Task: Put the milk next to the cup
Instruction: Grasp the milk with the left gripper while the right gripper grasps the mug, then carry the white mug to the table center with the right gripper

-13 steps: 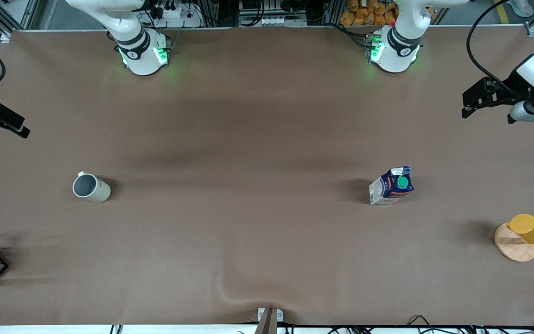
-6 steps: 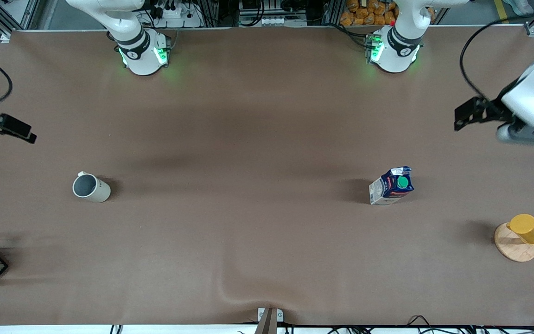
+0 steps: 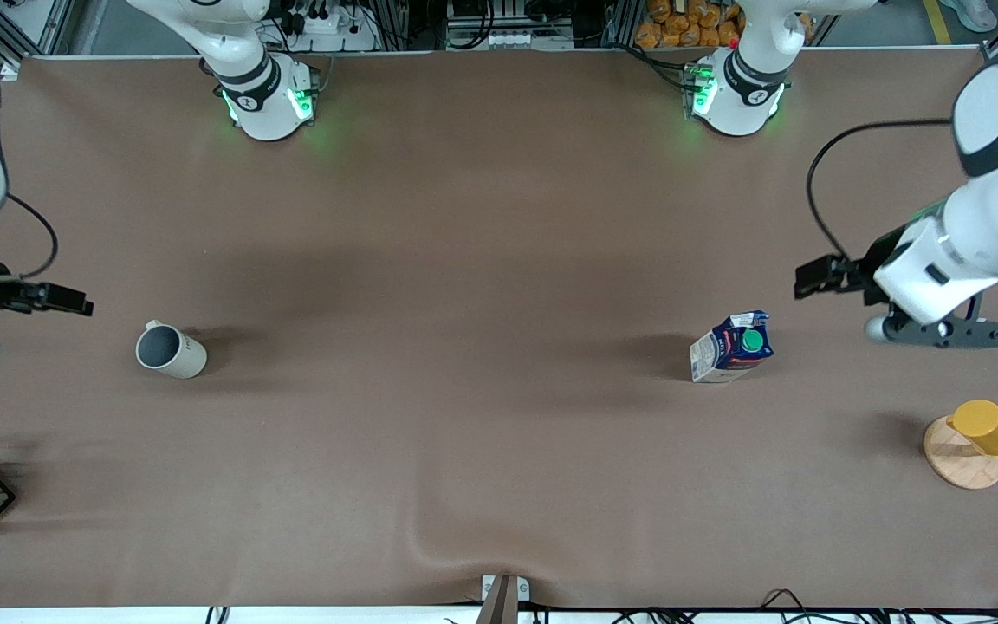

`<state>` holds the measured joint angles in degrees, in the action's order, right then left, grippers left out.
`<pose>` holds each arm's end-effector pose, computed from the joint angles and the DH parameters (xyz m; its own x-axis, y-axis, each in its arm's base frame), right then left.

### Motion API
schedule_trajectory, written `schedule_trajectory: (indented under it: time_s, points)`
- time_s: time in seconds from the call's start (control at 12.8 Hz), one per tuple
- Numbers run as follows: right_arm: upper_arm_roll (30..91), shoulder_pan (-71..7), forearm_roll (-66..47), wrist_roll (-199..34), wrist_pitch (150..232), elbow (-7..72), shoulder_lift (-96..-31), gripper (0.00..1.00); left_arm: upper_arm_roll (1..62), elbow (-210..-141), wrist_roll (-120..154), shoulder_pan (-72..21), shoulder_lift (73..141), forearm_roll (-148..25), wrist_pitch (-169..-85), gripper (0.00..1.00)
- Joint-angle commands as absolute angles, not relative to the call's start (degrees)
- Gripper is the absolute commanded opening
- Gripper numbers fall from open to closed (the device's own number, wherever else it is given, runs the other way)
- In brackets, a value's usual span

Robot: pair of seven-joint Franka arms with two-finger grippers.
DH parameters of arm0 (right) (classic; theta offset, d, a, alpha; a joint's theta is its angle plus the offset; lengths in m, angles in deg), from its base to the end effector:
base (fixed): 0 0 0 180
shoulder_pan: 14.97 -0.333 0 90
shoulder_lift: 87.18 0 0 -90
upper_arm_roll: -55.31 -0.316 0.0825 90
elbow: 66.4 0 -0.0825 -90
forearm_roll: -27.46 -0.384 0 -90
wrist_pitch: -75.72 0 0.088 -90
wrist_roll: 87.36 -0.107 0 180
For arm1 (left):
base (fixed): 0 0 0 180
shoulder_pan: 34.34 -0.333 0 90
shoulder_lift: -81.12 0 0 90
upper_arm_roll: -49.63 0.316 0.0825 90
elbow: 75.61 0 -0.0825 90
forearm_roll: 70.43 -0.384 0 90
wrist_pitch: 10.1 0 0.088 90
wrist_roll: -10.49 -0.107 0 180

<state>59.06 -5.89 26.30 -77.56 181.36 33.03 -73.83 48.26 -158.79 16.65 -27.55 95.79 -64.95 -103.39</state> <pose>0.5988 -0.1321 0.4320 0.9910 -0.0568 -0.1214 -0.0602 -0.9979 -0.0246 0.6233 -0.0975 0.5340 0.9955 -0.0291 -0.0901 -0.0208 -0.9956 0.0915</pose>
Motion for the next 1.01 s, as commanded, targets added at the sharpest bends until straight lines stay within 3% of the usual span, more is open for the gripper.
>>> schedule_trajectory:
  time_s: [0.0, 0.39, 0.7, 0.93]
  points:
    - [58.30, -5.04, 26.58, -76.64, 187.14, 36.94, -72.34, 1.00, 48.57, -158.31, 19.45, -25.30, 99.92, -64.53, -105.81, 1.00]
    - [58.30, -4.51, 26.41, -76.46, 199.64, 41.52, -66.89, 1.00, 48.40, -159.36, 25.34, -21.68, 106.78, -72.18, -109.85, 1.00]
    - [58.30, -4.51, 26.41, -76.37, 202.09, 41.79, -64.51, 0.69, 48.40, -164.72, 25.25, -21.77, 105.91, -74.20, -112.14, 1.00]
    - [58.30, -4.25, 26.41, -75.06, 204.56, 41.96, -63.02, 0.66, 48.22, -167.35, 25.34, -21.68, 105.91, -74.20, -113.80, 1.00]
